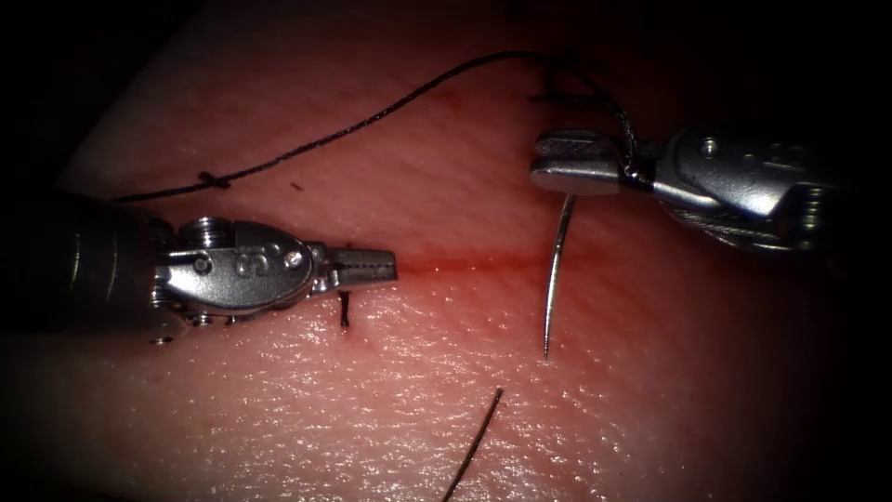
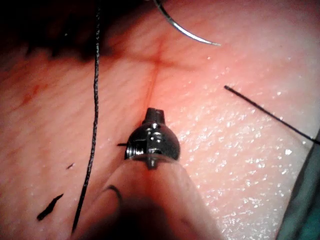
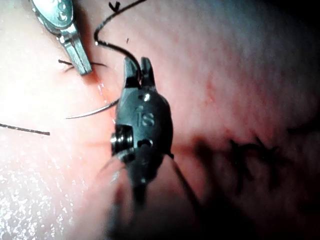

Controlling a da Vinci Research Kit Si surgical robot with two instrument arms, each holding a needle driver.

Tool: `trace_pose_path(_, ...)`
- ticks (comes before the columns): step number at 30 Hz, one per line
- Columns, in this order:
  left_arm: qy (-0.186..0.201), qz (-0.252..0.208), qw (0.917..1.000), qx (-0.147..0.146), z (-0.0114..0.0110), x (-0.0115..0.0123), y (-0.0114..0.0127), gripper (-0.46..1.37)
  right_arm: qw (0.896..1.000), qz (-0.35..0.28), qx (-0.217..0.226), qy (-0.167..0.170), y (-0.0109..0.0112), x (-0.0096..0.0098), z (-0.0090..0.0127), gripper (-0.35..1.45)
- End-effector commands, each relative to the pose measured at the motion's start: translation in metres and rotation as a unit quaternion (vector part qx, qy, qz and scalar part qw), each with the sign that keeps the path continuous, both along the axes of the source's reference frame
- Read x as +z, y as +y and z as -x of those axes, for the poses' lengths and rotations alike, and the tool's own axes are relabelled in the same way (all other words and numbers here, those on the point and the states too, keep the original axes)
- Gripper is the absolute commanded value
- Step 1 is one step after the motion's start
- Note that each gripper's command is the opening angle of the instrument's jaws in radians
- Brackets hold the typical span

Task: Wound Closure
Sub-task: Insert needle into flesh above wound

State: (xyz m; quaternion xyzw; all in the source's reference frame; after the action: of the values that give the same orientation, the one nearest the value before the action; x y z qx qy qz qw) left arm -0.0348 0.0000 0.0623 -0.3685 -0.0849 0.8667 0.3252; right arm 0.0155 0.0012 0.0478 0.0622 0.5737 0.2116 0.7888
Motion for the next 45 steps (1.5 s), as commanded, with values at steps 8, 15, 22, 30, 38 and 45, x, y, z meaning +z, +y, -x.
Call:
trace_pose_path(8, 0.010, -0.008, 0.9999, 0.002, 0.0010, 0.0024, -0.0015, -0.35, 0.996, 0.088, -0.014, 0.023, 0.0004, 0.0019, -0.0017, -0.35)
trace_pose_path(15, 0.007, -0.015, 0.9999, -0.001, 0.0014, 0.0038, -0.0027, -0.35, 0.991, 0.127, -0.023, 0.033, 0.0003, 0.0027, -0.0033, -0.35)
trace_pose_path(22, 0.029, -0.046, 0.9985, 0.000, 0.0010, 0.0059, -0.0041, -0.35, 0.981, 0.191, -0.020, 0.037, 0.0005, 0.0033, -0.0046, -0.35)
trace_pose_path(30, 0.046, -0.076, 0.9961, 0.007, 0.0004, 0.0082, -0.0056, -0.35, 0.971, 0.235, -0.017, 0.039, -0.0006, 0.0046, -0.0057, -0.35)
trace_pose_path(38, 0.046, -0.078, 0.9959, 0.005, 0.0004, 0.0081, -0.0057, -0.35, 0.966, 0.258, -0.016, 0.033, -0.0014, 0.0064, -0.0066, -0.35)
trace_pose_path(45, 0.044, -0.078, 0.9959, 0.007, 0.0001, 0.0078, -0.0059, -0.35, 0.962, 0.269, -0.018, 0.031, -0.0019, 0.0087, -0.0066, -0.35)
